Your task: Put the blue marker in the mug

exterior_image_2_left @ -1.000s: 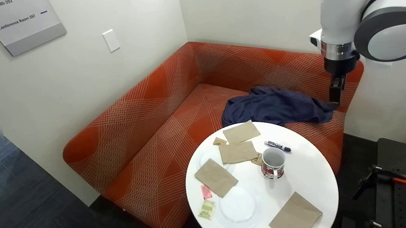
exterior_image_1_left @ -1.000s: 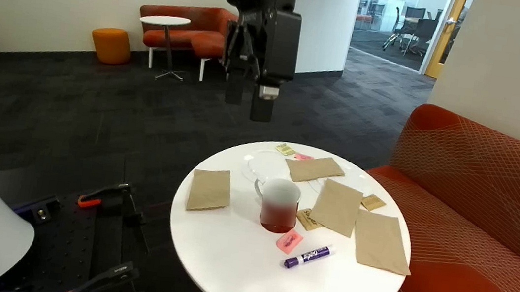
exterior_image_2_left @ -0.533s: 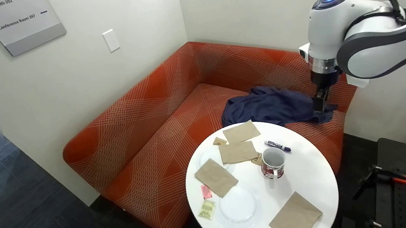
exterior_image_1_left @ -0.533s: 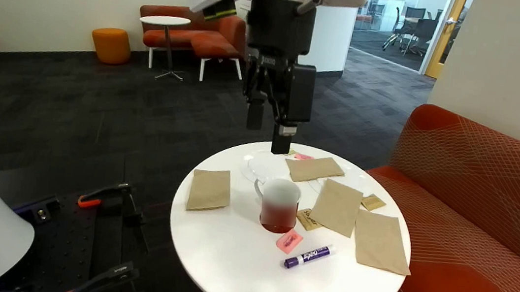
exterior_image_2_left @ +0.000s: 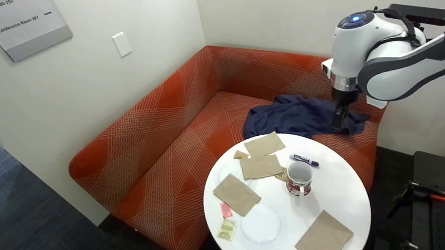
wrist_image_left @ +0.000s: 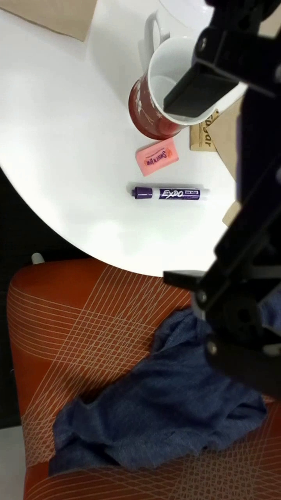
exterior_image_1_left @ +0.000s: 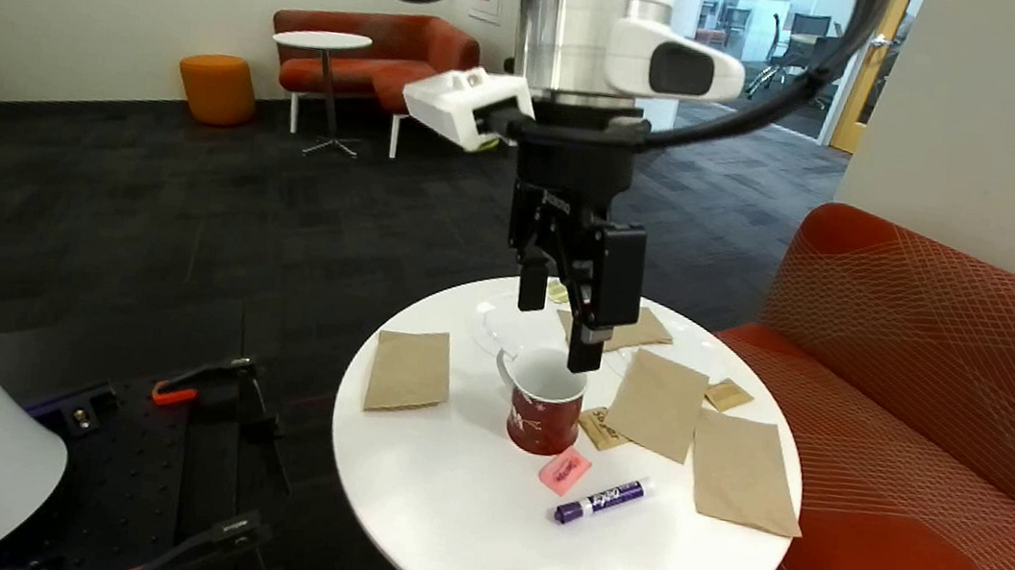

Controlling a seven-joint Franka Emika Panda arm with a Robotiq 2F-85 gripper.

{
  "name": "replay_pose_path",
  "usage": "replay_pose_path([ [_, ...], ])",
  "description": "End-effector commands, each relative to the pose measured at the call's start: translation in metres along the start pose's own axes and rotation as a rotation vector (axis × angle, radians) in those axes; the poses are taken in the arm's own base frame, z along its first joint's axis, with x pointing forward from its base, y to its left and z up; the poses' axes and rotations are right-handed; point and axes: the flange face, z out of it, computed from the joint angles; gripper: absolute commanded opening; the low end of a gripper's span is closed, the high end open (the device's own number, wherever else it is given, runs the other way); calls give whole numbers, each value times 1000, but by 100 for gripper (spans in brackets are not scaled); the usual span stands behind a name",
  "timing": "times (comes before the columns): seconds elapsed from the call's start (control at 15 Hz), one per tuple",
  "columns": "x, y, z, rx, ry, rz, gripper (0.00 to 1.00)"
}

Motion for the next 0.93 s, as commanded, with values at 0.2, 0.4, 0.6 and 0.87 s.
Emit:
replay_pose_path([
  [0.2, 22, -1, 40, 24, 50, 15, 100],
  [0.4, 17, -6, 45, 16, 31, 3, 100],
  [0.6, 21, -4, 54, 14, 17, 4, 100],
  [0.87, 22, -3, 53, 14, 18, 5, 100],
])
